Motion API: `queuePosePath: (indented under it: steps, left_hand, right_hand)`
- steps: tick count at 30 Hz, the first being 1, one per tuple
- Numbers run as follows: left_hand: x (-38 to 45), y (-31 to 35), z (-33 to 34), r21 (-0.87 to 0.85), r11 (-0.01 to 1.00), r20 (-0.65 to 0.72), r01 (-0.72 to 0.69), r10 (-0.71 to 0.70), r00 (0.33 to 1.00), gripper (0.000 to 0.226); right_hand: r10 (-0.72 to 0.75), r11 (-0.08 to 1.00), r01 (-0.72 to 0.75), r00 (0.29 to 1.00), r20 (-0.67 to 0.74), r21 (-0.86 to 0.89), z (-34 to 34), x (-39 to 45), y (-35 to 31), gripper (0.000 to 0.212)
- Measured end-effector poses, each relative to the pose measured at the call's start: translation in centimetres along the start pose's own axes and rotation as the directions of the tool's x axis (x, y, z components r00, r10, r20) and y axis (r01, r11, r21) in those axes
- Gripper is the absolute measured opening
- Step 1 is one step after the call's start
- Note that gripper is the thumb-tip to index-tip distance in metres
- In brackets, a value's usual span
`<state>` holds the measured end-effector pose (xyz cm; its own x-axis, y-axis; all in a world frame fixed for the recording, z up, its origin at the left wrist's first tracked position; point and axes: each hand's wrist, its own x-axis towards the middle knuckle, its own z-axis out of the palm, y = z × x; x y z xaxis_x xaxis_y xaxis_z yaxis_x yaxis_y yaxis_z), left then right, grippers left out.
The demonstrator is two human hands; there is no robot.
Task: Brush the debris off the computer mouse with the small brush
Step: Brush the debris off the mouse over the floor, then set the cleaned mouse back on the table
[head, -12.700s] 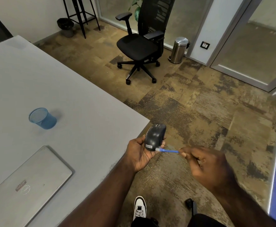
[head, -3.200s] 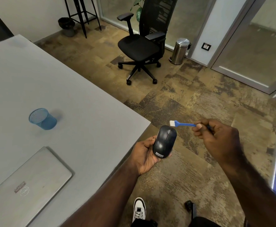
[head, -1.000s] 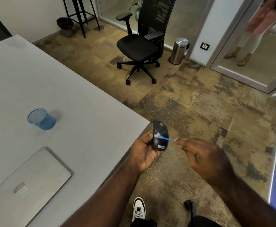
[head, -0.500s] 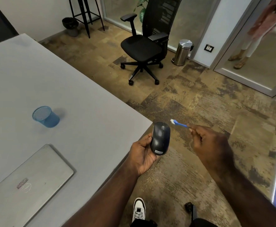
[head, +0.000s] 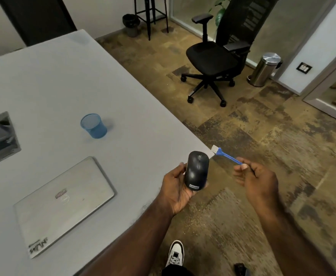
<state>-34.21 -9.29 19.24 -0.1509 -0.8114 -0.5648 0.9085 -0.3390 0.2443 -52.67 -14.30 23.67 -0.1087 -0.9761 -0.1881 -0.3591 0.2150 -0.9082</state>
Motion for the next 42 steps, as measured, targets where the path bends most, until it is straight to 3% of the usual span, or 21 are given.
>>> queuePosePath:
  steps: [2, 5, 10, 16, 23, 29, 42]
  left_hand:
    - [-0.2, 0.6, -0.5, 0.058, 0.996, -0.042, -0.064, 0.067, 0.997, 0.04]
    - [-0.8, 1.7, -1.4, 0.195, 0.967, -0.08, -0.166, 0.184, 0.98, 0.045]
    - [-1.7, 4.9, -3.5, 0.298, 0.928, -0.181, -0.222, 0.283, 0.942, 0.034]
    - [-2.4, 9.0, -6.8, 0.575, 0.784, -0.218, -0.235, 0.423, 0.879, 0.035]
    - [-1.4, 13.3, -10.9, 0.593, 0.781, -0.317, -0.198, 0.452, 0.834, 0.033]
    - [0.2, 15.0, -13.4, 0.567, 0.805, -0.478, -0.172, 0.493, 0.727, 0.029]
    - [5.6, 16.0, -17.3, 0.648, 0.759, -0.6, -0.053, 0.553, 0.578, 0.023]
  right_hand:
    - [0.125, 0.98, -0.134, 0.99, 0.069, 0.145, 2.0, 0.0, 0.1, 0.025]
    - [0.189, 0.954, -0.221, 0.968, 0.166, 0.204, 5.0, -0.8, 0.1, 0.021]
    - [0.165, 0.961, -0.221, 0.94, 0.3, 0.165, 10.8, -2.4, -0.4, 0.019]
    - [0.14, 0.963, -0.216, 0.915, 0.378, 0.164, 17.6, -3.3, -2.0, 0.022]
    - [0.111, 0.976, -0.178, 0.905, 0.41, 0.128, 24.0, -2.9, -1.6, 0.012]
    - [0.102, 0.992, -0.124, 0.885, 0.454, 0.018, 27.9, -1.1, -0.3, 0.014]
    - [0.141, 0.975, -0.014, 0.813, 0.566, -0.223, 34.2, 5.2, 5.2, 0.019]
